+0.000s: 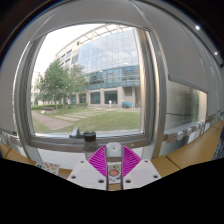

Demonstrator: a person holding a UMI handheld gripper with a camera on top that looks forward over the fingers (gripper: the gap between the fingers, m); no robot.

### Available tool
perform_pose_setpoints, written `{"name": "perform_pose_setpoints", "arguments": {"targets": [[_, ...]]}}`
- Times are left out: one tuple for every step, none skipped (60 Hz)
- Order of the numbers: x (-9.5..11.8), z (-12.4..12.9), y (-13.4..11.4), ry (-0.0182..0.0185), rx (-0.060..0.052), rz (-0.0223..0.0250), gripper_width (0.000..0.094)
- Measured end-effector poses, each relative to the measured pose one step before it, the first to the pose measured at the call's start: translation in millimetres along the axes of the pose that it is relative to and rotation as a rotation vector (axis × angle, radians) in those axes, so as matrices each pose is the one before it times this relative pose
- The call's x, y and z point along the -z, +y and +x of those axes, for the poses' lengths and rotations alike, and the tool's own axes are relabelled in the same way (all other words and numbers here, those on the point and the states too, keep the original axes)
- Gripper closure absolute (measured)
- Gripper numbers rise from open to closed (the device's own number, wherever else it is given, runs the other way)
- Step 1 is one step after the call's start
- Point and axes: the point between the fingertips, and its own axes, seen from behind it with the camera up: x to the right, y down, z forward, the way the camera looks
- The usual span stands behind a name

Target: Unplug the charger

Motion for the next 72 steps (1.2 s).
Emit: {"name": "perform_pose_setpoints", "arguments": {"targets": [[2.54, 7.98, 2.5, 0.01034, 0.0057, -0.01307, 0.0785], [0.41, 7.6, 3.7, 0.00883, 0.004, -0.00544, 0.0785], [-0.15, 6.58, 2.6, 0.01082, -0.0048, 0.01861, 0.0786], [-0.99, 6.99, 14.38, 0.00175, 0.0068, -0.03088, 0.0786], [-7.72, 8.49, 3.01, 0.00153, -0.0019, -0.00676, 0.0786], [-2.99, 3.84, 10.03, -0.00142, 0.0035, -0.0209, 0.0785], [-3.91, 3.0, 9.89, -0.00401, 0.0, -0.02024, 0.0785], [-4.93, 3.35, 7.19, -0.00555, -0.0047, -0.01903, 0.0786], [-4.56, 2.32, 8.92, -0.00555, -0.0057, -0.0167, 0.0785], [-4.52, 2.01, 8.2, -0.0068, -0.0048, -0.01591, 0.0785], [-4.6, 1.68, 8.64, -0.00815, -0.0021, -0.01747, 0.0785], [-4.49, 1.87, 8.64, -0.00766, -0.0006, -0.01887, 0.0786], [-4.23, 1.86, 8.56, -0.00598, -0.0006, -0.01856, 0.0785], [-1.15, 0.2, 15.49, -0.00191, -0.0014, -0.01064, 0.0785], [-4.87, 1.78, 2.38, -0.00761, -0.0032, -0.0158, 0.0786], [-3.76, -0.36, 6.58, -0.00957, -0.0015, -0.01485, 0.0786], [-3.84, -0.02, 6.42, -0.01051, -0.0026, -0.01453, 0.0785], [-4.03, 0.81, 6.26, -0.00879, -0.0033, -0.01476, 0.0785], [-5.73, -0.54, 20.55, -0.00527, 0.0009, -0.01286, 0.0777], [-2.23, -0.03, 4.17, -0.00804, -0.0037, -0.01771, 0.0775], [-3.03, -0.48, 5.21, -0.00937, -0.0027, -0.01539, 0.0774], [-2.87, -0.45, 4.82, -0.01124, -0.0017, -0.01333, 0.0774], [-3.14, -1.0, 4.51, -0.01148, -0.0014, -0.01159, 0.0774], [-2.99, -0.56, 4.57, -0.0105, -0.0021, -0.01123, 0.0774], [-5.68, -0.12, 9.28, -0.00748, -0.0021, -0.01063, 0.0775], [-2.18, 0.59, 5.6, -0.00619, -0.0009, -0.00883, 0.0775], [-2.27, -0.07, 4.09, -0.00578, 0.0016, -0.0102, 0.0774], [-2.36, 0.4, 3.94, -0.0043, 0.0029, -0.00903, 0.0774], [-2.38, 0.33, 3.27, -0.00444, 0.0022, -0.0068, 0.0774], [-2.24, 0.05, 3.19, -0.00486, 0.0015, -0.00512, 0.0775], [-2.28, -0.27, 3.46, -0.0059, 0.0009, -0.00598, 0.0775], [-2.04, -0.8, 3.5, -0.00649, 0.0006, -0.00702, 0.0775], [-3.86, -2.04, 4.29, -0.00541, -0.0007, -0.00866, 0.0775], [-1.6, -1.04, 3.19, -0.00661, -0.0028, -0.00597, 0.0774], [-1.41, -0.89, 2.41, -0.00707, -0.0037, -0.00457, 0.0775], [-1.07, -1.16, 1.77, -0.00714, -0.0038, -0.00278, 0.0766], [-0.9, -1.47, 1.73, -0.00719, -0.0026, -0.00274, 0.0766], [-0.94, -1.13, 1.84, -0.00641, -0.0006, -0.00443, 0.0766], [-1.67, -0.1, 1.97, -0.00326, 0.0005, -0.00693, 0.0766], [-1.01, -0.21, 2.03, -0.00159, -0.0005, -0.00498, 0.0751], [-0.98, 0.06, 2.28, -0.00075, 0.0004, -0.0048, 0.0749], [-0.98, -0.06, 2.09, -0.00086, 0.0016, -0.00431, 0.0749], [-0.88, -0.13, 1.62, -0.00105, 0.0, -0.00258, 0.0739], [-0.03, -0.18, 0.83, -0.00213, -0.002, -0.00345, 0.0738], [-1.62, -0.4, 1.75, -0.00223, -0.0015, -0.0015, 0.0736], [-0.9, -0.41, 1.66, -0.00338, -0.0025, -0.0026, 0.0724], [-0.44, -0.51, 1.55, -0.00306, -0.0027, -0.0033, 0.0721], [-0.14, -0.93, 0.33, -0.00417, -0.0033, -0.00054, 0.0708], [0.37, -0.27, -0.9, -0.00351, -0.0031, 0.00426, 0.07], [-1.59, 0.01, 0.33, -0.00073, -0.0033, 0.00107, 0.069], [-0.12, 0.67, -0.24, 0.00168, -0.0029, 0.00027, 0.0683], [-0.28, 0.48, -0.16, 0.0022, -0.0031, 0.0006, 0.0679], [-0.13, 0.75, 0.29, 0.00313, -0.0031, -0.00089, 0.0669], [-0.32, 1.56, 0.6, 0.00684, -0.0023, -0.00251, 0.0656], [1.59, 2.43, 0.16, 0.00536, -0.0007, -0.00445, 0.0635], [-0.54, 1.07, 0.22, 0.00692, -0.0001, -0.00069, 0.0612], [-0.18, 1.59, -0.03, 0.00778, -0.0007, -0.00108, 0.059], [0.21, 1.57, -0.2, 0.00835, -0.0003, 0.00055, 0.0571], [0.33, 1.35, -0.42, 0.00783, 0.0001, 0.00109, 0.0556], [0.97, 1.07, -0.7, 0.0075, 0.0013, 0.00195, 0.054], [1.24, 1.02, -1.01, 0.00674, 0.0017, 0.00203, 0.0521], [3.27, 1.32, -1.46, 0.00546, 0.0021, 0.00123, 0.0498], [1.67, 0.68, -1.6, 0.00635, 0.0019, 0.00525, 0.0475], [2.68, 0.21, -2.66, 0.00598, 0.0028, 0.00715, 0.0451], [3.1, -0.22, -3.01, 0.00478, 0.0037, 0.00922, 0.0434], [4.96, -0.37, -3.69, 0.00488, 0.0035, 0.00865, 0.0415], [4.54, -1.24, -3.54, 0.00363, 0.0033, 0.01113, 0.0399], [4.84, -0.99, -4.04, 0.00642, 0.004, 0.01203, 0.0383], [4.58, -0.78, -3.96, 0.00383, 0.003, 0.01166, 0.037], [5.51, -1.1, -4.33, 0.00599, 0.0018, 0.01327, 0.0357], [5.78, -1.14, -4.47, 0.00721, -0.0001, 0.01359, 0.0344], [6.39, -1.68, -4.6, 0.00659, -0.0009, 0.01377, 0.0328]]}}
